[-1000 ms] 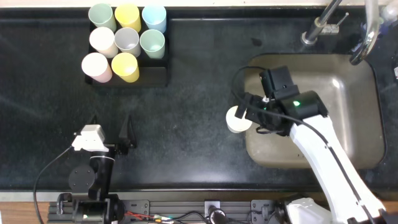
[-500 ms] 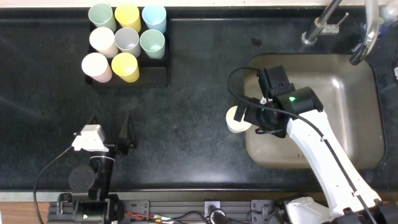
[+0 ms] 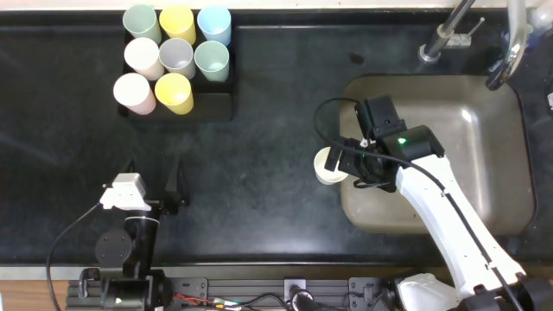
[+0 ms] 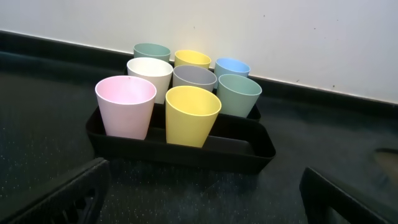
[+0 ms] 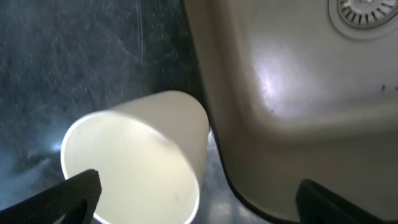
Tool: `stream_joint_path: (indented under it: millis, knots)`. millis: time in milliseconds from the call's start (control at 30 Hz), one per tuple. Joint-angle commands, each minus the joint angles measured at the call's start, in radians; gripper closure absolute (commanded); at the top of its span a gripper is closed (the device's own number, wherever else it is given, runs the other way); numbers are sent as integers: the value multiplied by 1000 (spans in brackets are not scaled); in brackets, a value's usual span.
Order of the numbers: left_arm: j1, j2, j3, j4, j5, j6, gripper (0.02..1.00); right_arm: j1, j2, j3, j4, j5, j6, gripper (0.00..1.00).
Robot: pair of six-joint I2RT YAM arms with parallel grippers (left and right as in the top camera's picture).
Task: Store Cups
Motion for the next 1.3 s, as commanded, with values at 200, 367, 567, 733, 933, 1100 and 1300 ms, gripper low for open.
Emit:
stream_joint_path:
  millis: [200,367,567,733,933,1100,1300]
  knots:
    - [6,-10,-1,-5,-5,21,18,6,-5,-52,16,35,-10,3]
    - [6,-10,-1,-5,-5,21,18,6,-5,-52,23,35,-10,18]
    - [6,-10,-1,-5,-5,21,18,6,-5,-52,35,43,-9,211]
    - [6,-10,-1,-5,-5,22,18,6,-5,-81,84,64,-9,141]
    - [6,-10,-1,-5,-5,21,20,6,-5,-147,171,56,-8,737]
    - [6,-10,-1,-5,-5,21,18,6,-5,-159,233,43,6,958]
    - [6,-10,-1,-5,-5,21,18,7,-6,-76,220,-61,6,956]
